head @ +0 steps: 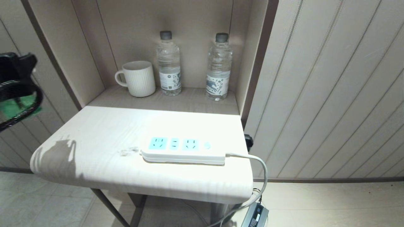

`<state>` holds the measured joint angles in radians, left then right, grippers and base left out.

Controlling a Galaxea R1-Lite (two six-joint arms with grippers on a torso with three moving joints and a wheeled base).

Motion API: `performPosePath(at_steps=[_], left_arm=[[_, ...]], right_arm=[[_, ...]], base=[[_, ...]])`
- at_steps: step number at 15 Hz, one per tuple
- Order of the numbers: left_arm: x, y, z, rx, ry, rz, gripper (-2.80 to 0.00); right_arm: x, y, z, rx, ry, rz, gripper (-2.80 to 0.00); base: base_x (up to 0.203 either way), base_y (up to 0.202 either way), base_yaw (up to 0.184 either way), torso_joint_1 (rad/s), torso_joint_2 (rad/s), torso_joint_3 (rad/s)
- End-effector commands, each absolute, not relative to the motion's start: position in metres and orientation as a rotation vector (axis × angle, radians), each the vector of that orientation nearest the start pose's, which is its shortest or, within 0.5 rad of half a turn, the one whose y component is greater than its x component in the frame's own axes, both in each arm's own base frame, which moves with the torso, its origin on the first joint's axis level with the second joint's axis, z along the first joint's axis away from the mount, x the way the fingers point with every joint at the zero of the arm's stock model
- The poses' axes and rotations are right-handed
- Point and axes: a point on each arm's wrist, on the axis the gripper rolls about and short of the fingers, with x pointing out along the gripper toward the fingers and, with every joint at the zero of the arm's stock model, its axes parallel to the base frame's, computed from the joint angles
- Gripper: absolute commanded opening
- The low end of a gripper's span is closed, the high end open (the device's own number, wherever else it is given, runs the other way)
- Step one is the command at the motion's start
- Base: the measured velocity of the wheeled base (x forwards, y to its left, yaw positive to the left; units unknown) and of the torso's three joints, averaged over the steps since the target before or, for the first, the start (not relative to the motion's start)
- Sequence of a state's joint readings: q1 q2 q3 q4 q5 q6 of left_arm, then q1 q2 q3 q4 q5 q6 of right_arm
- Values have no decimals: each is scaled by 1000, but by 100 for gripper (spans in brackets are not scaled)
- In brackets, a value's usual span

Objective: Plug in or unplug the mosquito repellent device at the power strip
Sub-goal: Insert the plug into the socket

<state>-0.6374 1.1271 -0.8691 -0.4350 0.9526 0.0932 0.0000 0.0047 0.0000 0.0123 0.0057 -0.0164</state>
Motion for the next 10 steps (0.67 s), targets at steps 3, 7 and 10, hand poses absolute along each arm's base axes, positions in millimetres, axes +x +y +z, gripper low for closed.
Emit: performPosePath(at_steps=[3, 7, 10], left_arm=[[83, -39, 333, 18, -59, 329, -280], [59, -21, 347, 160, 121, 312, -280], [59, -23, 364, 86, 241, 206, -280]], right_arm=[[-22, 0, 74, -17, 17, 6, -280], [-22, 0, 74, -11, 18, 6, -280], [-22, 0, 74, -12, 18, 5, -280]], base=[[0, 0, 0, 0, 0, 0], [0, 0, 0, 0, 0, 0], [0, 0, 0, 0, 0, 0]])
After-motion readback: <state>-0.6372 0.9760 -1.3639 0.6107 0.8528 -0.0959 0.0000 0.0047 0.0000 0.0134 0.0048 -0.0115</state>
